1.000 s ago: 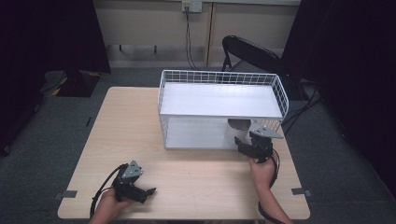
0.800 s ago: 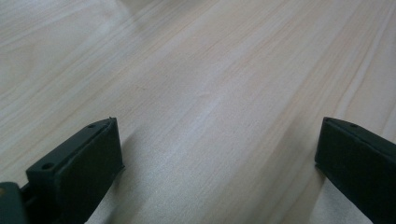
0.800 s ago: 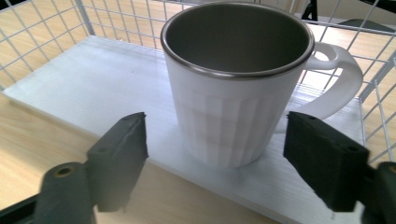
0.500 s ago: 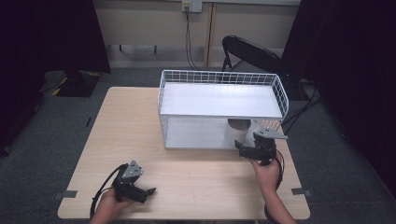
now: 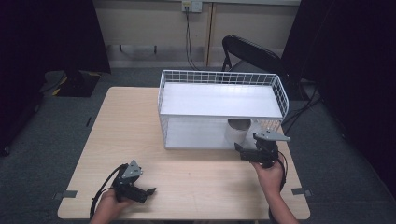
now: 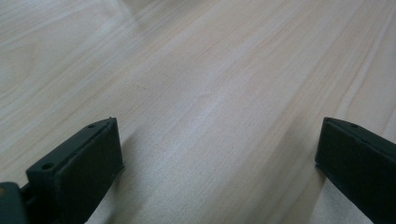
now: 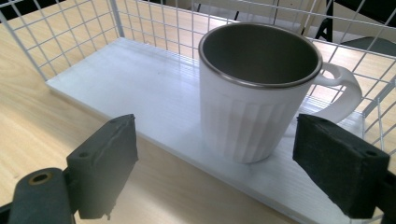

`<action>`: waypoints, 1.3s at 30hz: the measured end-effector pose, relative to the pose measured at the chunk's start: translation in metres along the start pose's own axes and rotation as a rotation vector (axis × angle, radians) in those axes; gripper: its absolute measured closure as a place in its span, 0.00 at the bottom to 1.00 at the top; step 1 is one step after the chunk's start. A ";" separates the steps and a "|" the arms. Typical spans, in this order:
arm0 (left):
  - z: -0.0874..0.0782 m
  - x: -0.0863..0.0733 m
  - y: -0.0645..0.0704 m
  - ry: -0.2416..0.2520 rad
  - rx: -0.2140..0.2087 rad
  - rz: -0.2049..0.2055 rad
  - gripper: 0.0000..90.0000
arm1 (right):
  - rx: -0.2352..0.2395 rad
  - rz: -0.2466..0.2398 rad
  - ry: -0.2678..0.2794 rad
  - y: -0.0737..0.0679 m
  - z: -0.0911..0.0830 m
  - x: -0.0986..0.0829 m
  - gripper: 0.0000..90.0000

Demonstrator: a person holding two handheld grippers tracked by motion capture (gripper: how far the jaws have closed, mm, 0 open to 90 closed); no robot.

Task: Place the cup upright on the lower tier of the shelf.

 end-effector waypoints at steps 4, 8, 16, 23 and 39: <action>0.000 0.000 0.000 -0.001 -0.001 0.000 0.00 | 0.029 -0.017 -0.011 -0.007 -0.003 -0.002 0.14; 0.000 0.000 0.000 0.000 -0.001 0.000 0.00 | 0.061 -0.029 -0.027 -0.013 -0.006 -0.010 0.14; 0.000 0.000 0.000 -0.001 0.001 -0.001 0.00 | 0.097 -0.049 -0.056 -0.015 -0.016 -0.033 0.14; 0.000 0.000 0.000 -0.001 0.001 -0.002 0.00 | 0.110 -0.049 -0.081 -0.011 -0.022 -0.048 0.15; 0.000 0.000 0.000 0.000 0.002 -0.002 0.00 | 0.143 -0.070 -0.109 0.003 -0.038 -0.069 0.15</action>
Point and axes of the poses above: each handheld gripper's, and its own axes: z roughly forward along the jaws, x roughly out of its top, y roughly to its right, the point moved 5 cm from there along z, roughly forward along the jaws, and after that the axes turned 6 degrees about x, right-handed, at the moved point
